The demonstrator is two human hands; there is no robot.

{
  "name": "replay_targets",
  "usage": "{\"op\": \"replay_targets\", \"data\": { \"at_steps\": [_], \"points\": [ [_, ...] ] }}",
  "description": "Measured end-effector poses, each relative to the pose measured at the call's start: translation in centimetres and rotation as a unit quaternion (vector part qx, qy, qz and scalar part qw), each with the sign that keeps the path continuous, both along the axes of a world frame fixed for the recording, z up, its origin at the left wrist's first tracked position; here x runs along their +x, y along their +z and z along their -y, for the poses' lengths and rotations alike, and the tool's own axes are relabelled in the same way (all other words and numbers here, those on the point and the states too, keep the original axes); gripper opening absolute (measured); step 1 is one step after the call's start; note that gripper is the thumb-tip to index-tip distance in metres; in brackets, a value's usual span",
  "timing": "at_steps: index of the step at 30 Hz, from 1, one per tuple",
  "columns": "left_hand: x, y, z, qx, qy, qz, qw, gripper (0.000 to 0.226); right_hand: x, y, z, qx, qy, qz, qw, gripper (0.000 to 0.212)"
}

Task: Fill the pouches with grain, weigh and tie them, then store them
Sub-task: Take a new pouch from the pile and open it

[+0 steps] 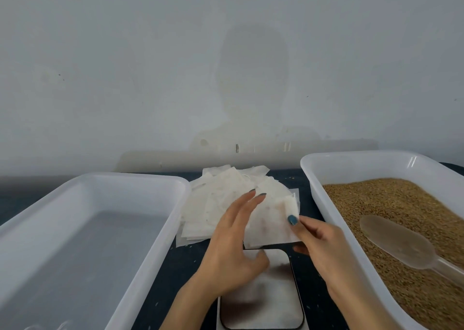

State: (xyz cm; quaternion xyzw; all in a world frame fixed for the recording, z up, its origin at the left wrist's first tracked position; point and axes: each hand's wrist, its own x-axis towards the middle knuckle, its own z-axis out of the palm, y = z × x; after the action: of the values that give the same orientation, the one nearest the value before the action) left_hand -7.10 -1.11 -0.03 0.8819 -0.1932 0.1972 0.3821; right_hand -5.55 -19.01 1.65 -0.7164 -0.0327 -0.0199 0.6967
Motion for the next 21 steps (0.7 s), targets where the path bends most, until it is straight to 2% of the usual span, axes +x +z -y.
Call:
{"op": "replay_targets", "data": {
  "at_steps": [4,5,11,14,18,21],
  "points": [
    [0.1,0.2,2.0,0.122,0.041,0.068,0.989,0.092,-1.0,0.5,-0.8,-0.014,0.027,0.029,0.999,0.013],
    [0.1,0.4,2.4,0.134,0.052,0.080,0.986,0.090,-1.2,0.6,-0.9,-0.011,0.037,0.032,0.999,0.012],
    [-0.6,1.1,2.8,0.162,0.087,0.064,0.981,0.069,-1.8,1.4,-0.6,-0.014,0.066,0.045,0.997,0.025],
    [-0.7,1.1,2.1,0.190,0.088,0.067,0.975,0.064,-1.6,1.4,-0.6,-0.013,0.082,0.042,0.996,0.025],
    [-1.0,1.0,2.1,0.185,0.077,0.037,0.979,0.061,-1.6,1.0,-0.8,-0.030,0.085,0.033,0.995,0.029],
    [-1.0,1.0,2.2,0.201,0.089,0.023,0.975,0.052,-1.5,0.6,-0.9,-0.050,0.045,0.095,0.993,0.038]
  ]
}}
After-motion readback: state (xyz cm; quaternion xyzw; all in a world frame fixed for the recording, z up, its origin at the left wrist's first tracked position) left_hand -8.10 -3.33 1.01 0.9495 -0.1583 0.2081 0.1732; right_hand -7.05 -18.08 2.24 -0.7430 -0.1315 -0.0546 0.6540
